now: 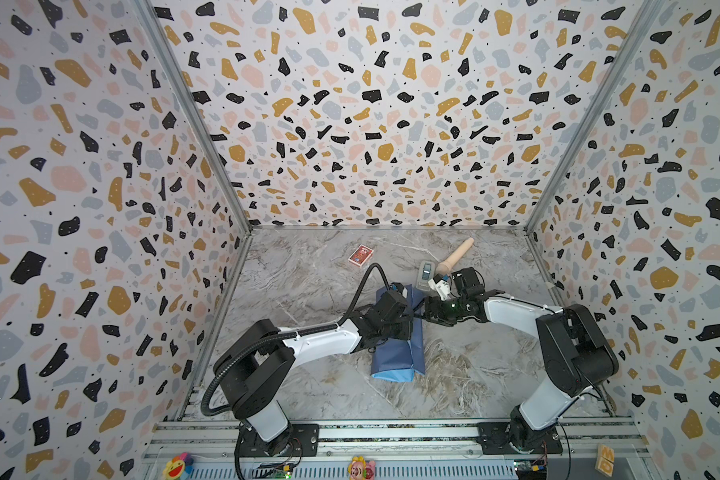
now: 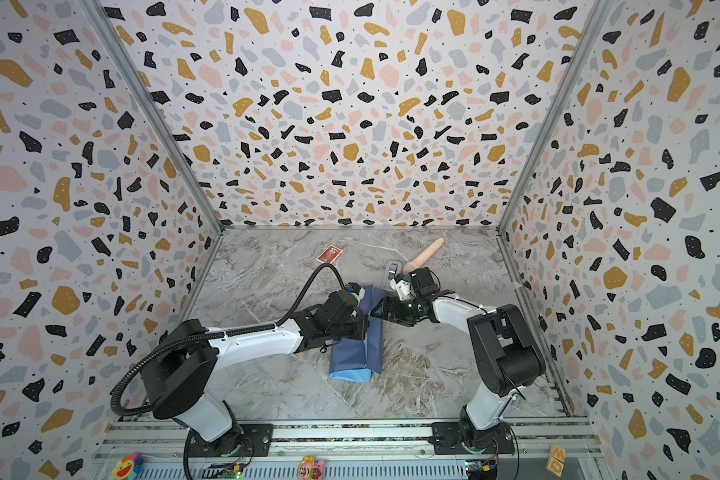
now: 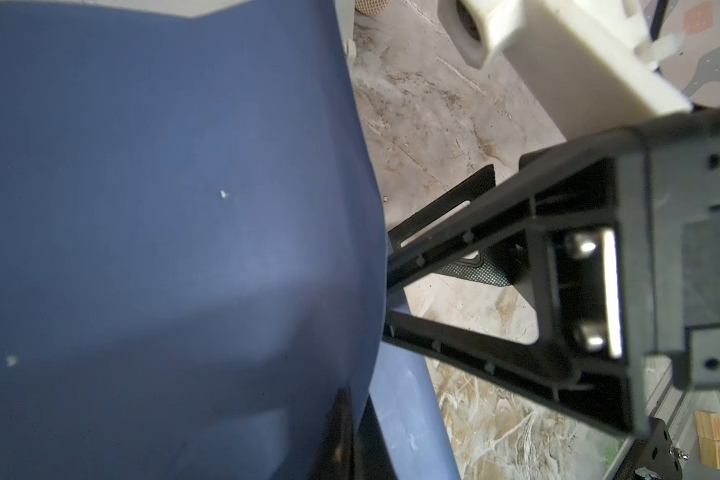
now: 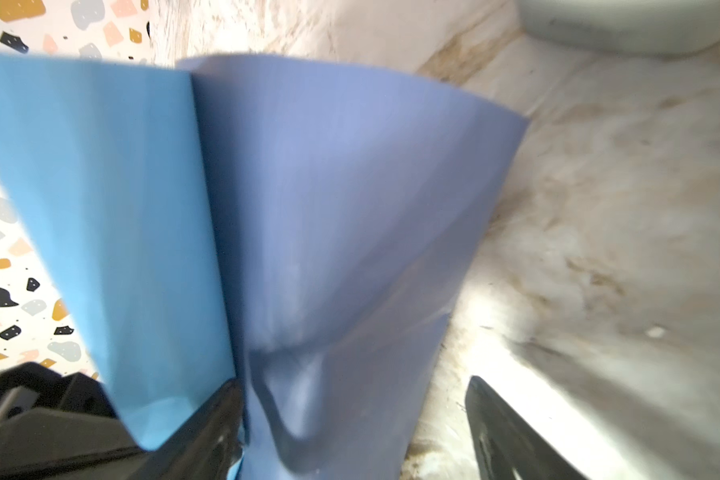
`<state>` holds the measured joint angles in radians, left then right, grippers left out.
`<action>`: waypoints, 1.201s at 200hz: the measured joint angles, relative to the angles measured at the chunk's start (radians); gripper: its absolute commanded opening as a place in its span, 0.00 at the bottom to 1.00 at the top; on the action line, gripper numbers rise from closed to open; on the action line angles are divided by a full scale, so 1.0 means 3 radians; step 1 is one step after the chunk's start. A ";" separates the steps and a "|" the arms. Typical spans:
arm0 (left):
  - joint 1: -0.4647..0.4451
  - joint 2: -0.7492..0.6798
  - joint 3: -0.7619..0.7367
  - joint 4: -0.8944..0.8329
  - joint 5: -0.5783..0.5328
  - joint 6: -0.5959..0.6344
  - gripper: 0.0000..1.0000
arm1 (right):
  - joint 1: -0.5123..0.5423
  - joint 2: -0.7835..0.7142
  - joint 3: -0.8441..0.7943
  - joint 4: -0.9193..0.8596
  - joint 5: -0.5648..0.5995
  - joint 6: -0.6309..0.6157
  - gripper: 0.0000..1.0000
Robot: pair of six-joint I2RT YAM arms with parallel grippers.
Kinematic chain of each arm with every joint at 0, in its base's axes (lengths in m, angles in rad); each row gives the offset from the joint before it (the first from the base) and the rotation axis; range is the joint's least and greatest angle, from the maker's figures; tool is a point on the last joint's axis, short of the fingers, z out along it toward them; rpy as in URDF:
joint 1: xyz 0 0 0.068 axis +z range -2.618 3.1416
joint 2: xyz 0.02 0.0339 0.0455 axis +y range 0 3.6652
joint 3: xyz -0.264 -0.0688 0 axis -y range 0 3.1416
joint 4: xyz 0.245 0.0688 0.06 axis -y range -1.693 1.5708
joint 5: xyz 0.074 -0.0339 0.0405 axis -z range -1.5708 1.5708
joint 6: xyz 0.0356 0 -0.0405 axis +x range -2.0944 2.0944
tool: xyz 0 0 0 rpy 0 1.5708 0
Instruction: Wrap the gift box in paper
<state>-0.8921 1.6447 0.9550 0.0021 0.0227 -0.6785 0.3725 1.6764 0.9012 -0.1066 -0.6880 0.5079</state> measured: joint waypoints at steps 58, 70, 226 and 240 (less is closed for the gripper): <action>0.0001 -0.0001 0.0000 0.0000 0.0009 0.0003 0.00 | -0.0017 0.0000 -0.0053 -0.0004 0.0010 -0.0001 0.84; 0.0001 -0.0001 -0.0001 0.0000 0.0009 0.0003 0.00 | -0.0017 0.0000 -0.0088 0.0013 -0.0017 0.0000 0.84; 0.0060 0.0062 0.0149 -0.0146 0.0257 -0.0148 0.00 | -0.0038 0.0000 -0.0228 0.0282 -0.0038 -0.0057 0.84; 0.0067 0.0066 0.0148 -0.0131 0.0284 -0.0181 0.00 | -0.0039 0.0000 -0.0230 0.0284 -0.0042 -0.0061 0.84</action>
<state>-0.8719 1.6646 0.9993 -0.0372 0.1078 -0.7326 0.3607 1.6764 0.8322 -0.0216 -0.7006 0.4896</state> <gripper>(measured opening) 0.047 0.838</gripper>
